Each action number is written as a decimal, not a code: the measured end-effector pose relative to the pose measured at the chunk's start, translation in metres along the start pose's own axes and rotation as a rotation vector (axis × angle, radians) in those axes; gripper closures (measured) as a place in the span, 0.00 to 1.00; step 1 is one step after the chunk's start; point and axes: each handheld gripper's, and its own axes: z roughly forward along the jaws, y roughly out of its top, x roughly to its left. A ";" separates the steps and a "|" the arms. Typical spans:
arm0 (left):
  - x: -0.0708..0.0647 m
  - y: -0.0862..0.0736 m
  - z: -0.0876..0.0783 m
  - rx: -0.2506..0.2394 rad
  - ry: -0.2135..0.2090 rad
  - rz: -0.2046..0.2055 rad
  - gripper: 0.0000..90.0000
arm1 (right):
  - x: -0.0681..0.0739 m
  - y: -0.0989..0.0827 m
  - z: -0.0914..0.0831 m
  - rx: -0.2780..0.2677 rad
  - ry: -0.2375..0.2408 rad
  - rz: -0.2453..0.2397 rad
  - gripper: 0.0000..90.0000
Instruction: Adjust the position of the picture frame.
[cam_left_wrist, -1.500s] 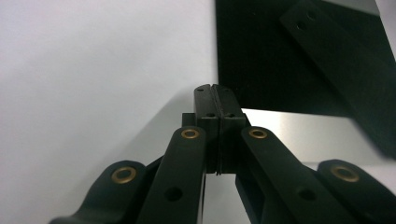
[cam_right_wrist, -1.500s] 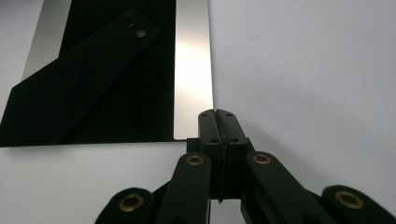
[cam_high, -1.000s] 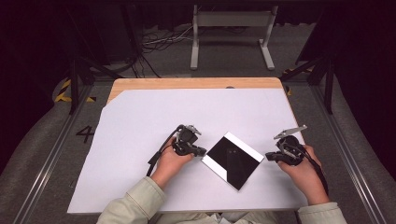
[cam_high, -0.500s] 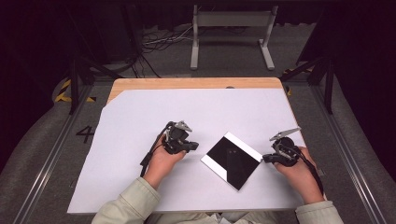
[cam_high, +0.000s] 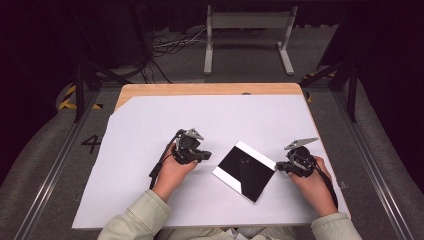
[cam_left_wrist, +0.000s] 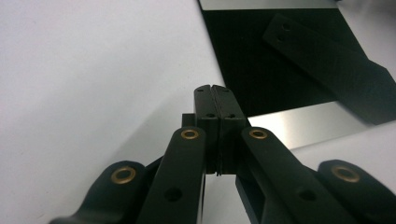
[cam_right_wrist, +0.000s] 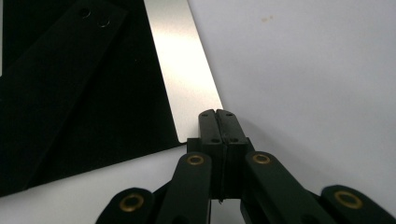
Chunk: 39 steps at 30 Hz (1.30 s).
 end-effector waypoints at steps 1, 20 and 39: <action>0.001 0.000 0.000 -0.004 0.001 0.002 1.00 | 0.000 0.002 0.002 -0.007 0.002 -0.003 1.00; 0.012 -0.024 -0.024 -0.025 0.042 -0.040 1.00 | 0.010 0.043 0.034 -0.037 0.054 -0.017 1.00; 0.018 -0.033 -0.031 -0.045 0.044 -0.050 1.00 | 0.018 0.066 0.054 -0.044 0.075 -0.026 1.00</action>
